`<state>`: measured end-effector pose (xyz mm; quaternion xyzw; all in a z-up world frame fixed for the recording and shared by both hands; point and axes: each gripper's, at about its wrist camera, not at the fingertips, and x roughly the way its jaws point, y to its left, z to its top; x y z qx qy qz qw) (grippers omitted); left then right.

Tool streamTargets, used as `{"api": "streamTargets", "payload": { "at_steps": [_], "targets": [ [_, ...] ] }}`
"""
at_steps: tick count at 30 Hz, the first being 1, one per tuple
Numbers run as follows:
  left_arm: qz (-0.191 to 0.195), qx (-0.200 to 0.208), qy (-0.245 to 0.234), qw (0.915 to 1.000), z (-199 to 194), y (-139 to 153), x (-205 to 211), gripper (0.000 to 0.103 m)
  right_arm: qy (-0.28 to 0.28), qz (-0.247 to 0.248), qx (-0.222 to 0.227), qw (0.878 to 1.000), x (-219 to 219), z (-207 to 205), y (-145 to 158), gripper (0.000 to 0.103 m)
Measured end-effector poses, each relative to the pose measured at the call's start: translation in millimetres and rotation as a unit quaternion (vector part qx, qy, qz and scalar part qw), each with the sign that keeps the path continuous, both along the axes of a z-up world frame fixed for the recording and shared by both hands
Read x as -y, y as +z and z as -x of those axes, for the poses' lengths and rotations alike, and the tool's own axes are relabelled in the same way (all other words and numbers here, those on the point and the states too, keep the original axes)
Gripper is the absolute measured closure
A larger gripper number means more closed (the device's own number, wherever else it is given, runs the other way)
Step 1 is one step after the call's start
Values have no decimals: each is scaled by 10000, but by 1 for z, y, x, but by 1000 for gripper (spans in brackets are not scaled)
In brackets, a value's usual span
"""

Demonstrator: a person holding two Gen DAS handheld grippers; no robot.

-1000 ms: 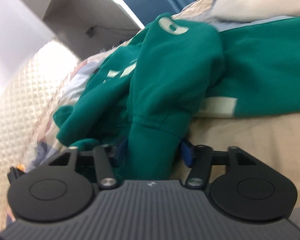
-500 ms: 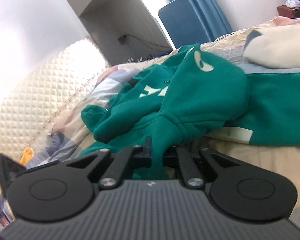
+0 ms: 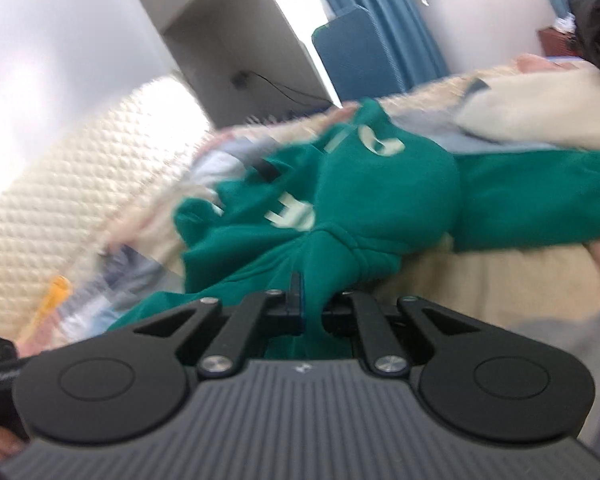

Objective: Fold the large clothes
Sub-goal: 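Close the left gripper on the hoodie while the right gripper keeps holding it, then lift the hoodie high with both grippers and shake it out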

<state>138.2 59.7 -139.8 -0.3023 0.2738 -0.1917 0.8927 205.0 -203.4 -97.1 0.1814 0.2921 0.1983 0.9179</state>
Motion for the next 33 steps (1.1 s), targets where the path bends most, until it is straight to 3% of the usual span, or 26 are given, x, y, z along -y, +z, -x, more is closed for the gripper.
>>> {"api": "streamTargets", "payload": {
  "at_steps": [3,6,7,9,11,12,14,17,21,23,28,33],
  "targets": [
    [77,-197,84,9997,-5,-7,-1,93,-89,-54,-344,9994,3,-7,-11,96],
    [32,-188,164,9997,-8,-6,-3,89,-114,-101,-405,9991,3,-9,-13,93],
    [3,-231,159,9996,-10,-6,-4,83,-130,-140,-423,9989,4,-9,-13,93],
    [58,-321,211,9992,-12,-9,-8,41,-168,-244,-473,9984,7,-7,-16,91],
    [253,-318,278,9988,-13,-8,-17,32,-234,-305,-519,9979,11,-6,-17,82],
    [357,-318,288,9984,-14,-7,-21,31,-264,-335,-533,9977,11,-5,-17,77],
    [530,-327,378,9973,-17,-6,-29,26,-293,-505,-552,9968,14,-4,-16,56],
    [461,-378,650,9961,-26,-4,-43,24,-482,-749,-580,9943,22,-5,-17,32],
    [91,-556,806,9952,-58,-8,-54,24,-721,-883,-580,9918,31,-12,-17,31],
    [33,-636,705,9955,-80,-13,-56,24,-787,-1033,-645,9894,35,-21,-19,23],
    [-125,-569,503,9970,-125,-25,-48,24,-814,-1171,-789,9866,36,-48,-24,20],
    [-796,-532,493,9942,-160,-33,-36,23,-664,-1203,-964,9858,27,-73,-34,17]
  ]
}}
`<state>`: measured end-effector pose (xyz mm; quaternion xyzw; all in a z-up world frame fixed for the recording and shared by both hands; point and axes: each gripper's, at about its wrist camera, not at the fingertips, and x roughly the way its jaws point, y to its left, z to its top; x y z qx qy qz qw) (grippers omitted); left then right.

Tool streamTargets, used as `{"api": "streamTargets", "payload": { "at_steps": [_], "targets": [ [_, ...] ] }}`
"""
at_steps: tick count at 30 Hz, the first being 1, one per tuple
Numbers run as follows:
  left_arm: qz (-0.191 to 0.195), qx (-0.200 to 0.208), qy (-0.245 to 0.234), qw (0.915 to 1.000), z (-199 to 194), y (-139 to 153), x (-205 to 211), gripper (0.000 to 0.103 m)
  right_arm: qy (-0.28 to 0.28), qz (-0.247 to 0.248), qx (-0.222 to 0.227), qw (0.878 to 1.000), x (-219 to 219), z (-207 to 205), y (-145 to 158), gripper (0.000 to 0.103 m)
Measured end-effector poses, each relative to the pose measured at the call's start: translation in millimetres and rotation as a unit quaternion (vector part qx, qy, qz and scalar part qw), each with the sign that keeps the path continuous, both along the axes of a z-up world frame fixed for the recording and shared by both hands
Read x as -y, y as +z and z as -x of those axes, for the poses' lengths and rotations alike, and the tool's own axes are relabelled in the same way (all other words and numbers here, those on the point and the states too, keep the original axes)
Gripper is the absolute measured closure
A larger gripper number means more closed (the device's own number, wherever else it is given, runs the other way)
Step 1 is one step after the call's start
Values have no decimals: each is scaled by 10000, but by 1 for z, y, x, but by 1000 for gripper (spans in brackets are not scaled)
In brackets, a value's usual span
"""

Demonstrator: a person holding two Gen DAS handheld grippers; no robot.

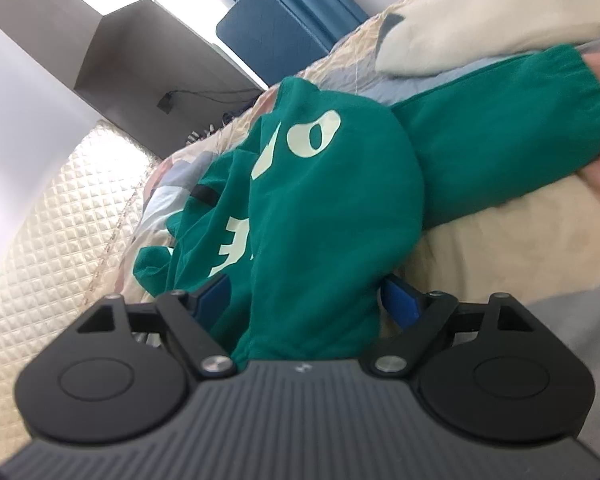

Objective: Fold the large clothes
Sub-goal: 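Lift the hoodie high with both grippers and shake it out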

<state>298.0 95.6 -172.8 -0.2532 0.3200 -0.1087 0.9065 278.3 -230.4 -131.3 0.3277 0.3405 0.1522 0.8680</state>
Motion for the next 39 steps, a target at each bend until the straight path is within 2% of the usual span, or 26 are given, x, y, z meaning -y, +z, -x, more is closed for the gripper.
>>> {"api": "streamTargets", "payload": {
  "at_steps": [2,4,7,8,10,11,12,13,14,15,16,17,20,24,30,34,39],
  "targets": [
    [23,-77,-18,10000,-14,-7,-2,23,169,24,-76,9998,-6,-6,-6,17],
    [308,-204,-7,9993,-27,-19,-8,25,413,3,-122,9991,-13,-11,-11,17],
    [471,-288,-67,9985,-40,-28,-9,28,506,287,-60,9983,-22,-17,-13,17],
    [522,-281,-123,9982,-43,-31,-7,34,497,388,-33,9980,-23,-20,-13,18],
    [429,-333,-199,9983,-50,-35,0,53,441,523,-3,9977,-25,-24,-16,19],
    [339,-334,-222,9986,-52,-36,3,57,442,569,-1,9974,-26,-26,-18,26],
    [269,-311,-256,9988,-53,-36,5,67,449,628,12,9970,-26,-27,-18,31],
    [224,-274,-271,9990,-53,-36,5,72,418,722,25,9965,-26,-28,-19,43],
    [278,-243,-257,9990,-52,-35,2,81,391,818,45,9959,-26,-29,-19,57],
    [403,-200,-243,9987,-51,-34,-2,89,375,860,75,9956,-25,-30,-19,66],
    [554,-112,-210,9982,-49,-30,-7,92,379,851,147,9955,-25,-30,-17,81],
    [683,9,-153,9976,-45,-23,-12,93,394,821,299,9954,-24,-28,-13,85],
    [938,490,-126,9943,-27,2,-25,95,598,664,957,9914,-24,-15,10,89],
    [1407,1160,-17,9832,13,30,-40,96,720,466,1597,9834,-18,10,37,92],
    [1594,1955,200,9675,80,74,-48,96,933,240,2455,9646,-12,66,77,92],
    [1833,2296,301,9554,121,108,-56,96,1011,180,2903,9514,-13,98,111,92],
    [1679,2817,427,9437,168,168,-64,96,1008,57,3538,9298,-1,135,168,92]
  ]
}}
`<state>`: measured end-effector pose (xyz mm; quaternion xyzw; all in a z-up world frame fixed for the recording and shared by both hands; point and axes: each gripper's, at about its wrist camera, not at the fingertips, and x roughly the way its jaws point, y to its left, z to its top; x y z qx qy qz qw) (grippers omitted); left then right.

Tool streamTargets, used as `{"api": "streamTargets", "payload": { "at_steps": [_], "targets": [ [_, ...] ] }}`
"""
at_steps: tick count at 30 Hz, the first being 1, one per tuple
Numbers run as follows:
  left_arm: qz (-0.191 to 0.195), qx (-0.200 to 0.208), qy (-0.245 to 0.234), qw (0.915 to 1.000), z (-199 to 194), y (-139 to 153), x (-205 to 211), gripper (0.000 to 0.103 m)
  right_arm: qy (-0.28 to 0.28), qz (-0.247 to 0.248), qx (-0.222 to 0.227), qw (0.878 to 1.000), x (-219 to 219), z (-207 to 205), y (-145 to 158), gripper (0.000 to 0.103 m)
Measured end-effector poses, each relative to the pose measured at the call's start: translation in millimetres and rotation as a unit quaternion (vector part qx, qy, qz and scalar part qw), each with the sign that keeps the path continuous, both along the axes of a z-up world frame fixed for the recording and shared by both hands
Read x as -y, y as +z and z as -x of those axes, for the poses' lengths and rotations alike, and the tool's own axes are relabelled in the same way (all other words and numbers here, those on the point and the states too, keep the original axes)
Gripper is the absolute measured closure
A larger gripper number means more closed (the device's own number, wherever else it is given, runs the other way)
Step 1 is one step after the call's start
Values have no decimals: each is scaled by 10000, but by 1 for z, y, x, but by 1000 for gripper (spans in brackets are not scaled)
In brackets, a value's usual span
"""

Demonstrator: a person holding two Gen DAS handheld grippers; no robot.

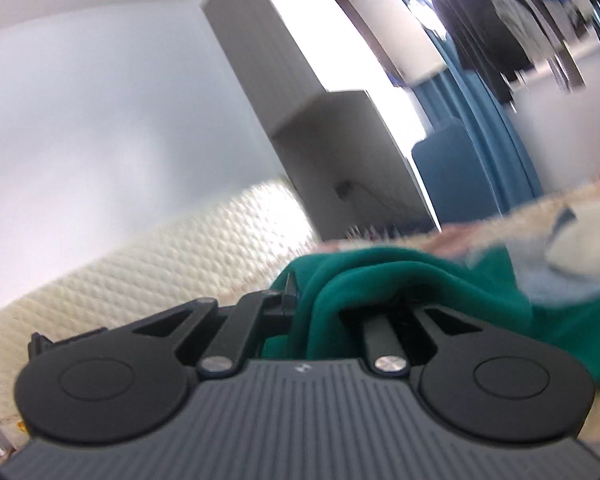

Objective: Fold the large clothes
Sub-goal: 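Lift the hoodie high with both grippers and shake it out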

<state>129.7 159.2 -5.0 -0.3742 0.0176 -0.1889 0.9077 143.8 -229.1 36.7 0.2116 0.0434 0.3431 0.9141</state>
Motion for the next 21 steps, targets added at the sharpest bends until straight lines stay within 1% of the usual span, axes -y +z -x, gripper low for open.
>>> {"api": "streamTargets", "payload": {
  "at_steps": [1,3,6,9,11,12,14,16,18,21],
  "targets": [
    [-23,122,45,9999,7,17,-3,96,-19,-42,96,9999,3,5,15,94],
    [-64,338,63,9994,20,46,-9,96,-50,27,274,9996,6,11,46,96],
    [-292,576,136,9978,37,87,-5,96,-115,181,584,9981,6,20,83,96],
    [-421,701,90,9966,54,126,0,96,-167,8,639,9978,13,20,113,96],
    [-458,857,20,9953,65,154,4,96,-200,-137,702,9972,20,21,130,96],
    [-516,976,-5,9939,73,170,6,96,-182,-239,759,9967,24,23,142,96],
    [-754,1213,23,9897,86,208,12,96,-176,-311,967,9947,29,33,169,97],
    [-1070,1346,206,9849,92,248,20,96,-211,-243,1238,9918,32,42,202,96],
    [-1166,1461,267,9820,93,284,23,96,-284,-131,1489,9884,32,46,237,96],
    [-1415,1704,376,9744,95,341,28,96,-339,-223,1558,9869,34,37,283,96]
  ]
}}
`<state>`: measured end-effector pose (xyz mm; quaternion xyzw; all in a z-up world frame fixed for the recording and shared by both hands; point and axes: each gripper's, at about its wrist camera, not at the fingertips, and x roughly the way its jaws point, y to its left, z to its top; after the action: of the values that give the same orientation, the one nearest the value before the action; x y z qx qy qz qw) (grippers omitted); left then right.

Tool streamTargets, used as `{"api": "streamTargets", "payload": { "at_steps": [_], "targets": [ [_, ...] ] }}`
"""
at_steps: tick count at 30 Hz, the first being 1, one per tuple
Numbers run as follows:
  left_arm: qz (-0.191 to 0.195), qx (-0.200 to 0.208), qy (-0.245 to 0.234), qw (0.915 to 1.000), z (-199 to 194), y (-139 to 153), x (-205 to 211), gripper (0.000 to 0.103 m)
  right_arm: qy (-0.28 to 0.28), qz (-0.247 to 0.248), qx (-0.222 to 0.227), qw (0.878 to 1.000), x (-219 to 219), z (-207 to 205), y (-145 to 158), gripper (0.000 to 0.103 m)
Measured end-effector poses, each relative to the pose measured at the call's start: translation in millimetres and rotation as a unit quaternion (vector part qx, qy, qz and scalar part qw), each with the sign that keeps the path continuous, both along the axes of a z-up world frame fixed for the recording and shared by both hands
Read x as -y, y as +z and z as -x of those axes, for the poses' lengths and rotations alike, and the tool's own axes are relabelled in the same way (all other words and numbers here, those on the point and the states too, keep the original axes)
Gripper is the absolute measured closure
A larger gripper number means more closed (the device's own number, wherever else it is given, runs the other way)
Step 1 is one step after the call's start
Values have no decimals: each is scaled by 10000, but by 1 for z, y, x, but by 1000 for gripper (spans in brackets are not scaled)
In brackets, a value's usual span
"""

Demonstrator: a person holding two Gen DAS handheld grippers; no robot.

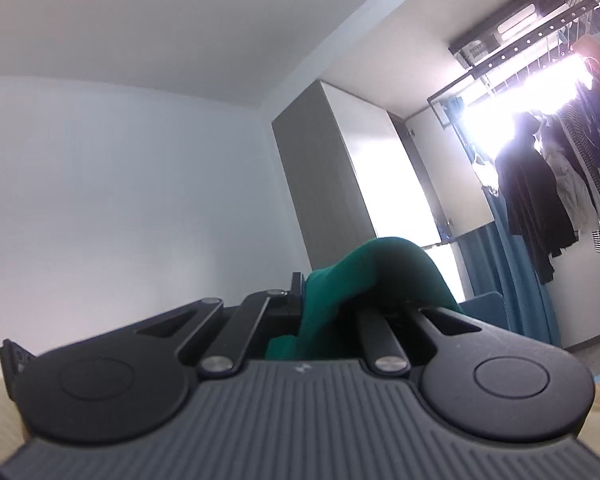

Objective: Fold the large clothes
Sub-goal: 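Lift the hoodie high with both grippers and shake it out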

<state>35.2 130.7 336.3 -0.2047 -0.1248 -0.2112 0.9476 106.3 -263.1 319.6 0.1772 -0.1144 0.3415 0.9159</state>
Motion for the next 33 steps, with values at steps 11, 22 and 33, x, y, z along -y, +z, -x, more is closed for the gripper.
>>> {"api": "streamTargets", "payload": {
  "at_steps": [11,22,33],
  "targets": [
    [-250,-1041,123,9942,-168,-34,12,95,-769,613,-925,9908,-15,-154,-24,96],
    [-138,-2200,484,9742,-426,-299,-4,95,-962,1039,-1815,9731,-30,-365,-236,96],
    [-148,-3813,1037,9185,-678,-585,-40,95,-1249,1448,-2753,9421,-73,-514,-444,96]
  ]
}}
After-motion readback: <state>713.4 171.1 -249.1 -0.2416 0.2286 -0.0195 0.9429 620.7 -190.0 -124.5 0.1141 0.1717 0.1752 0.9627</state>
